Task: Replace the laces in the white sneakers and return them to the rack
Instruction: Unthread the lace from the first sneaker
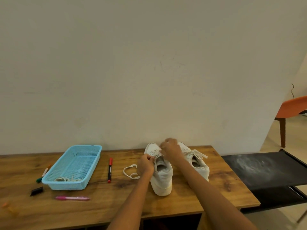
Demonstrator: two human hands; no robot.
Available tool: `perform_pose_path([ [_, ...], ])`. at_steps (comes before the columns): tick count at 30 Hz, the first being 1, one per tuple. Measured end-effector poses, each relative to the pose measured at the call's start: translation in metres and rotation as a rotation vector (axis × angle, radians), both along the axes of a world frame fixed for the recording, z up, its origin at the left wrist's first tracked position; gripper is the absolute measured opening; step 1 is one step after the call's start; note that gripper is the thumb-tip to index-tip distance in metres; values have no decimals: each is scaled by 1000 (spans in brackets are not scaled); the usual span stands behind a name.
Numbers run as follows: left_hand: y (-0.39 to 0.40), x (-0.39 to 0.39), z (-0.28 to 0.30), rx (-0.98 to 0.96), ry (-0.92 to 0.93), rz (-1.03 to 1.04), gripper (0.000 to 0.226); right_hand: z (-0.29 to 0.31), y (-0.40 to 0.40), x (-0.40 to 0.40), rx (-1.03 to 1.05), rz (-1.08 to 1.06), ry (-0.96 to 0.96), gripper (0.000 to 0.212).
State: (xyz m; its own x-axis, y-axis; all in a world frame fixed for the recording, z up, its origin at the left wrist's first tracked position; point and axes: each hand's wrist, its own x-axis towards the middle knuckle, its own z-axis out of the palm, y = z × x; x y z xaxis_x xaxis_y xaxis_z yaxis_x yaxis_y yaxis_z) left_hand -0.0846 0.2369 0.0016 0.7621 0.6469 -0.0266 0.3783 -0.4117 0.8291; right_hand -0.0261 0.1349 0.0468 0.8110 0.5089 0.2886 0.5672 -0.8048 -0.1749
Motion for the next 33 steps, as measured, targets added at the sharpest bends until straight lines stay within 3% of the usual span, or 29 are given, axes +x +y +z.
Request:
perform_pose_path([
  [3,0,-2,2,0,3,0,17,-16,14,-8,-345,79,-10,32],
  [5,1,-2,2,-6,2,0,17,-24,17,-5,-323,80,-73,29],
  [6,2,-2,2,-9,0,-1,17,-24,16,-2,-133,56,-72,26],
  [9,2,-1,-1,-4,2,-3,17,6,2,-1,864,-264,-26,18],
  [10,2,0,-2,3,1,1,18,21,-4,0,1054,-315,-49,18],
  [11,1,-1,-2,10,1,7,18,34,-9,3,1087,-320,-83,19],
  [16,-1,1,-4,12,-8,7,17,49,-13,8,786,-267,16,24],
  [19,1,0,-4,11,-15,-4,17,21,-11,5,216,-266,277,24],
  [21,2,0,-4,9,-20,-6,17,7,-8,-1,-14,-254,349,27],
  [25,2,1,-6,18,-22,-5,18,8,10,-6,113,-159,307,35],
  [27,1,1,-6,24,-23,0,21,4,19,-14,38,-75,339,33],
  [30,-1,0,-6,36,-22,21,20,-20,15,-21,-29,-164,374,20],
  [33,-1,0,-7,57,-32,38,18,-32,9,-24,34,-299,417,26],
])
